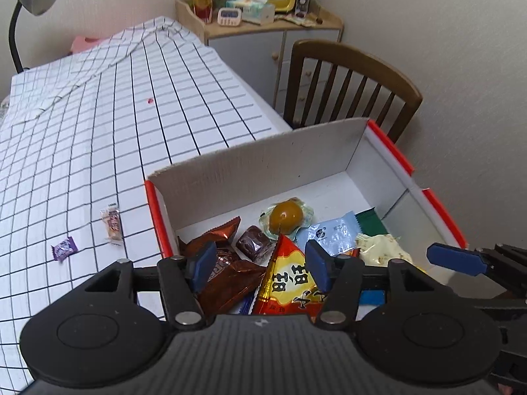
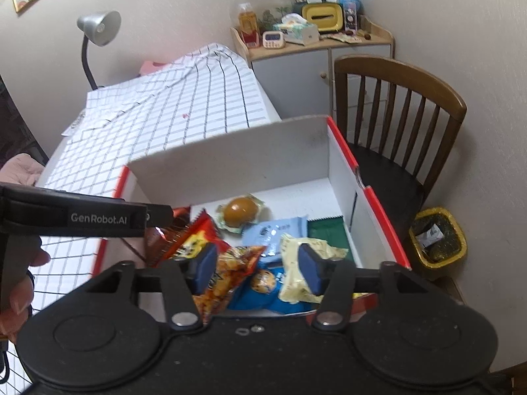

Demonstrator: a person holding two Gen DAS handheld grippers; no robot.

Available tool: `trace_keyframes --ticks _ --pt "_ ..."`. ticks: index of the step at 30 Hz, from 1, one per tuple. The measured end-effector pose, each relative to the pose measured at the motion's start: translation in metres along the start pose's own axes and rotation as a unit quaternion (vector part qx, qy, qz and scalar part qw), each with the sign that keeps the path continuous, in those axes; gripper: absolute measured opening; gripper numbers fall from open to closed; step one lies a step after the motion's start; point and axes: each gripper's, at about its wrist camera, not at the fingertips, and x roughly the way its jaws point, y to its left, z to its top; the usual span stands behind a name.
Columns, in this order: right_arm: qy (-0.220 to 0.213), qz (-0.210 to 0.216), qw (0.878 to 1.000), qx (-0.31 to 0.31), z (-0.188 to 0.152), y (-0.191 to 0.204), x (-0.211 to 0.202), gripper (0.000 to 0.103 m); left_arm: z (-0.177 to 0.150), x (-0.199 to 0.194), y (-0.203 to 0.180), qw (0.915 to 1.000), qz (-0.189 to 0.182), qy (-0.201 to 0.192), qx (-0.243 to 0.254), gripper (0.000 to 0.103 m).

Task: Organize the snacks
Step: 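Open both tools to drop the brown cake and cream bag in the box, then move both tools back toward the purple candy and small wrapped pastry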

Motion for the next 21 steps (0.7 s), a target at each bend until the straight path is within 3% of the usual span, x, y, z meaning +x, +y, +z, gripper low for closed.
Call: trace_keyframes --ticks 11,16,21 --pt "-0.027 0.026 0.999 -0.01 0.006 0.035 -0.026 0.074 -0.012 -0.047 0.029 0.9993 -0.004 -0.035 -0.011 0.063" --pt "-0.037 0.037 0.998 -0.019 0.006 0.059 -0.033 0.083 -0.019 -0.066 0.053 0.9984 -0.002 -0.051 -0.024 0.069" --pt "-0.04 0.052 0.998 -0.023 0.006 0.081 -0.035 0.084 -0.027 -0.083 0.082 0.9974 -0.001 -0.061 -0.039 0.077"
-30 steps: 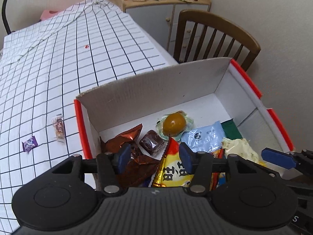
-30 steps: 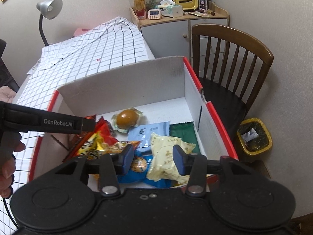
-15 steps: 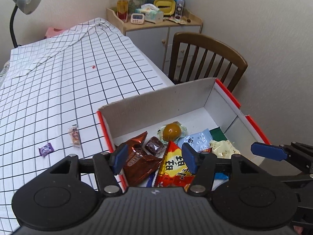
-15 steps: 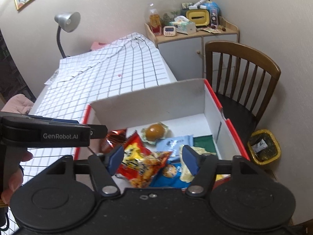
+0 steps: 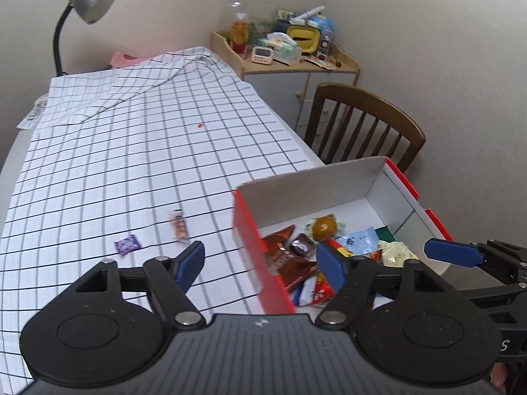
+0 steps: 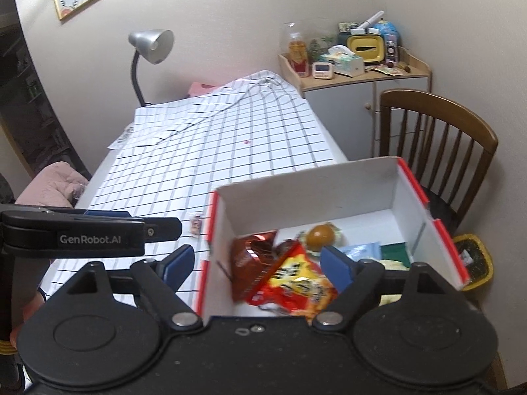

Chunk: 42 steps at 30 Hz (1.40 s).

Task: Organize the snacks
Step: 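Move both tools back toward the purple candy and small wrapped pastry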

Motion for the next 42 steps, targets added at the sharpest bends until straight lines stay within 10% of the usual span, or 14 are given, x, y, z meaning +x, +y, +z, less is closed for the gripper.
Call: trace_keyframes --ticks 27,42 --pt "0.036 0.03 0.999 -0.008 0.017 0.123 0.087 0.101 -0.014 0.041 0.184 0.9941 0.053 0.051 -0.079 0.088" --pt "0.113 -0.018 0.993 0.007 0.041 0.133 0.207 0.078 -0.009 0.116 0.21 0.9905 0.061 0.086 -0.088 0.088"
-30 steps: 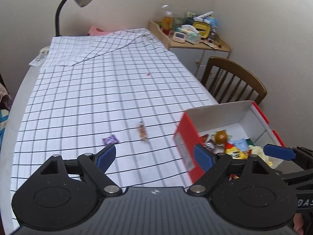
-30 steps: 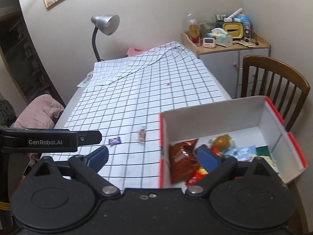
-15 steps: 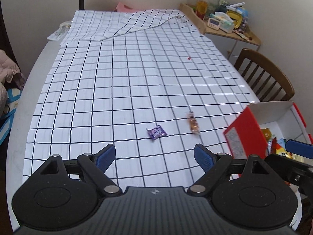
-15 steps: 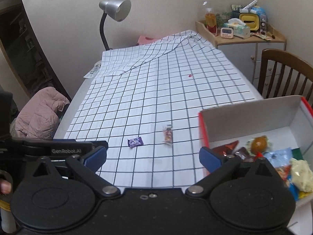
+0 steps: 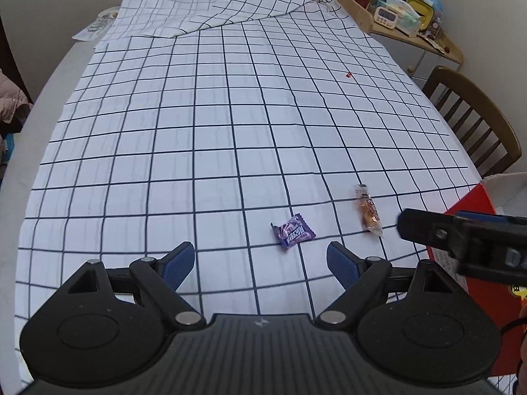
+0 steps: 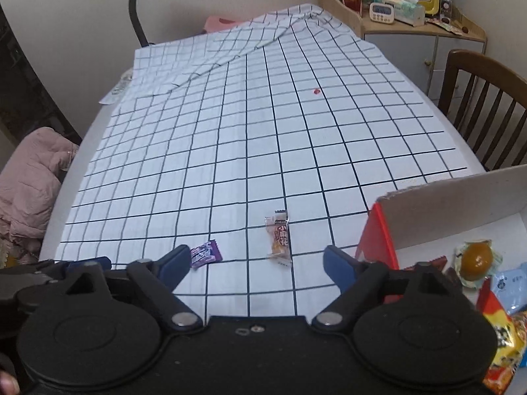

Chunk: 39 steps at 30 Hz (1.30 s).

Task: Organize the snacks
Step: 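Move both tools back toward the purple candy and small wrapped pastry, then grasp the purple candy with the left tool while the right tool grasps the wrapped pastry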

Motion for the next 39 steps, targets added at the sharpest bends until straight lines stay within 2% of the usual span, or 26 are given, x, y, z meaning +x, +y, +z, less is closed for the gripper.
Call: trace_keyframes --ticks 1,4,7,14,19,23,27,30,35,37,39 --pt "0.006 0.003 1.0 0.002 0.003 0.0 0.007 0.074 0.001 0.004 -0.001 1.0 0.0 0.0 0.004 0.088" --pt "0.025 0.006 1.0 0.01 0.009 -0.001 0.028 0.07 0.003 0.016 -0.002 0.9999 -0.007 -0.003 0.013 0.088" --pt "0.042 -0.003 0.999 0.012 0.013 -0.001 0.046 0.062 0.004 0.026 -0.004 0.9997 -0.013 -0.008 0.021 0.088" --pt "0.074 -0.029 0.997 0.009 0.013 0.003 0.081 0.052 0.002 0.041 -0.015 0.9975 -0.035 -0.018 0.058 0.087" --pt "0.083 -0.034 0.996 0.004 0.011 0.003 0.091 0.041 0.003 0.054 -0.024 0.9954 -0.035 -0.012 0.089 0.07" --pt "0.078 -0.039 0.996 -0.012 0.01 0.007 0.093 0.04 -0.001 0.061 -0.027 0.9933 -0.039 -0.008 0.109 0.061" --pt "0.07 -0.056 0.995 -0.039 0.007 0.011 0.092 0.029 -0.004 0.061 -0.031 0.9909 -0.037 -0.016 0.128 0.058" --pt "0.061 -0.071 0.994 -0.061 0.003 0.014 0.091 0.017 -0.006 0.06 -0.034 0.9892 -0.025 -0.023 0.143 0.046" --pt "0.048 -0.075 0.994 -0.07 0.001 0.015 0.089 0.013 -0.005 0.059 -0.032 0.99 -0.013 -0.026 0.138 0.03" --pt "0.046 -0.074 0.994 -0.067 0.0 0.014 0.088 0.013 -0.004 0.058 -0.027 0.9922 -0.014 -0.024 0.121 0.022" --pt "0.048 -0.069 0.995 -0.062 -0.003 0.012 0.086 0.013 -0.002 0.058 -0.02 0.9949 -0.02 -0.017 0.097 0.019"
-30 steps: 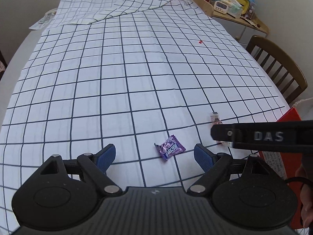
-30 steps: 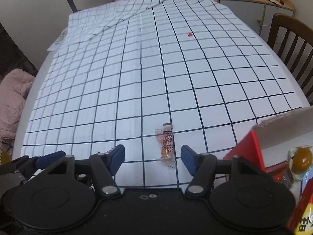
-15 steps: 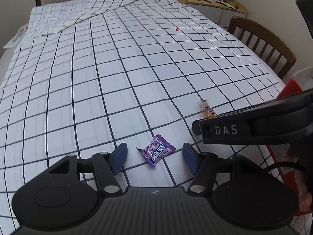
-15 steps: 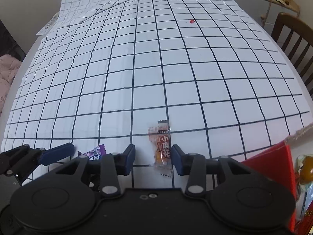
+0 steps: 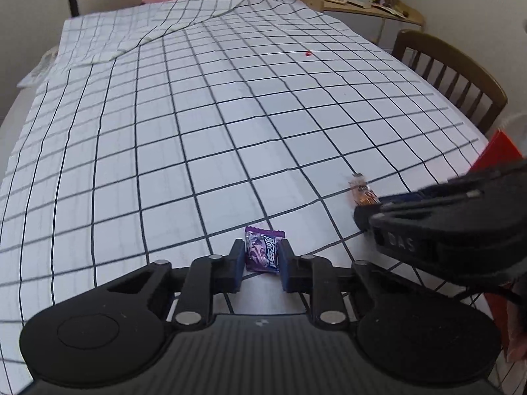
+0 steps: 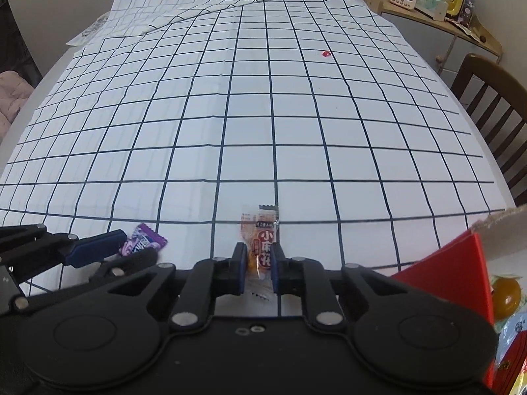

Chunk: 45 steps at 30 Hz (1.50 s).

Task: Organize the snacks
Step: 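Grasp the purple candy with the left tool while the right tool grasps the wrapped pastry, then carry the purple candy with the left tool while the right tool carries the pastry into the box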

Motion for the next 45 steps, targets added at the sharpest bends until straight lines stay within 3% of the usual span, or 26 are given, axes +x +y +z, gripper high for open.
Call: trace_keyframes --ticks 9,18,33,45 --pt "-0.019 0.037 0.999 0.007 -0.017 -0.001 -0.034 0.012 -0.01 -0.021 0.021 0.9971 -0.007 0.008 -0.075 0.019" --pt "-0.042 0.073 0.996 0.013 -0.033 -0.003 -0.084 0.013 -0.017 -0.073 0.016 0.9951 -0.011 -0.013 -0.097 0.019" --pt "-0.087 0.106 0.99 0.03 -0.065 -0.038 -0.171 0.013 -0.02 -0.153 -0.043 0.9966 -0.012 -0.043 -0.069 0.019" --pt "-0.12 0.109 0.986 0.041 -0.093 -0.099 -0.226 0.013 -0.018 -0.191 -0.124 0.9962 -0.047 -0.065 -0.035 0.019"
